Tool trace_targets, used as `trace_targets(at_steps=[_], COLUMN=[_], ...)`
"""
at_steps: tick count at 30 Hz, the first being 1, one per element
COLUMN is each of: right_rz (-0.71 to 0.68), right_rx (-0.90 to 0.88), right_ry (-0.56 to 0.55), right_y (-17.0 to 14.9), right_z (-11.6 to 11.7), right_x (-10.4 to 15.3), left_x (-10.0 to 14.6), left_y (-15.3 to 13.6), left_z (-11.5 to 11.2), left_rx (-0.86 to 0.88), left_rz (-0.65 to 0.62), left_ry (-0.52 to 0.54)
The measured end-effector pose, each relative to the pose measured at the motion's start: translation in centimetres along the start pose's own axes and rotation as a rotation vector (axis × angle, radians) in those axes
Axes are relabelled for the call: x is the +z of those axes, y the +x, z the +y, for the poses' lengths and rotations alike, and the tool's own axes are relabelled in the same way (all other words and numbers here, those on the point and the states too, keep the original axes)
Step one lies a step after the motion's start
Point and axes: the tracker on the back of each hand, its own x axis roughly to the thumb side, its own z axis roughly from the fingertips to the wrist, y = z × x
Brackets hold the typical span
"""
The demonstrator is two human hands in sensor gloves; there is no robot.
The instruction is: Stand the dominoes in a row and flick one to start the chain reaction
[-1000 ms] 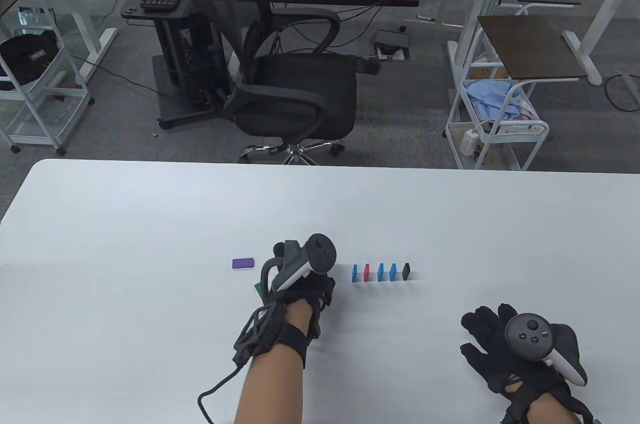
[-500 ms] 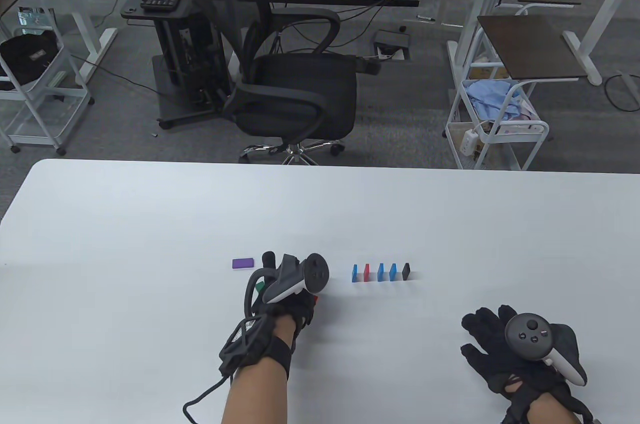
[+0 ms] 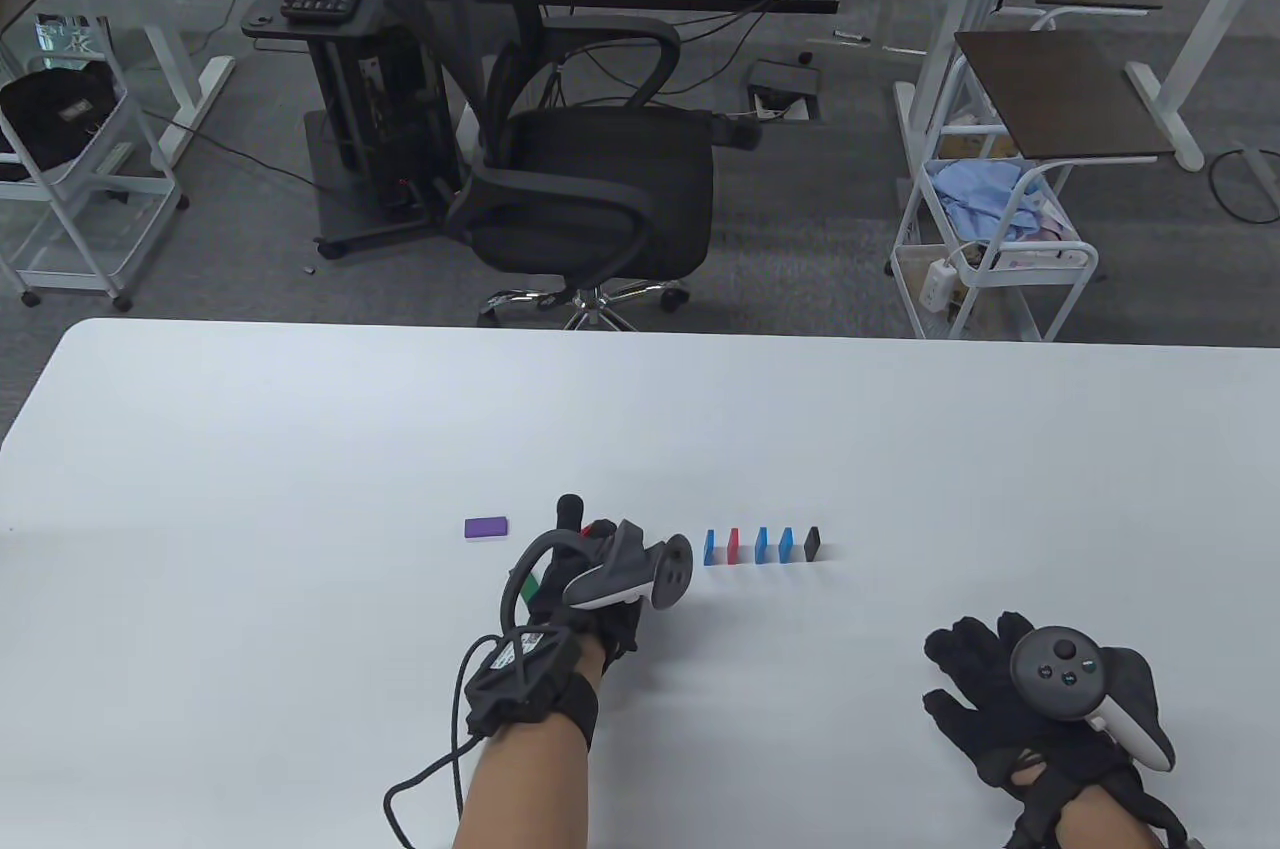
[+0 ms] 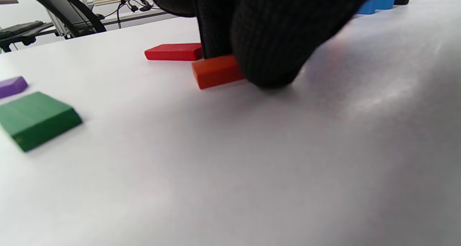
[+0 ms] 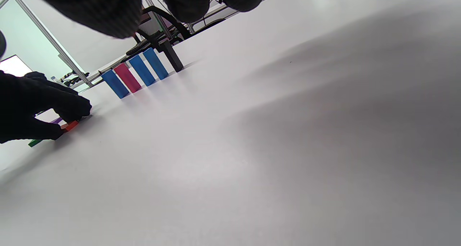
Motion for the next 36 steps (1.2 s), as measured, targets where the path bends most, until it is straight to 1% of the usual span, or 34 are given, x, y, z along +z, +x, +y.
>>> trace_targets(at_steps=[4, 8, 12, 17, 24, 29, 36], right_rz=[0.001, 0.001, 0.002, 0.001, -0.003, -0.003, -0.003], right_rx=[-0.004, -0.005, -0.006, -0.009, -0.011, -0.010, -0.011], right_ry=[0.004, 0.004, 0.007, 0.003, 0.005, 0.007, 0.007], right_y=[0.0, -0.1, -0.2, -0.2, -0.2, -0.3, -0.3], right_z=[0.0, 0.0, 0.0, -0.1, 0.1, 0.1, 0.1], right_x=[0.0, 0.0, -0.1, 0.0, -0.1, -0.1, -0.1], left_x=[-0.3, -0.2, 0.0, 0.5, 1.3, 1.5, 1.2], left_y=[0.5, 0.4, -0.1, -0.8, -2.4, -3.3, -4.3], left_z=[0.2, 0.1, -0.4, -0.3, 1.5, 2.6, 3.2], left_rx=[-0.059, -0.039, 0.020, 0.103, 0.224, 0.326, 0.499], left_rz=[-0.014, -0.017, -0.008, 0.001, 0.033, 0.057, 0.095], left_ry=[-0.001, 0.008, 0.024, 0.049, 0.115, 0.150, 0.184])
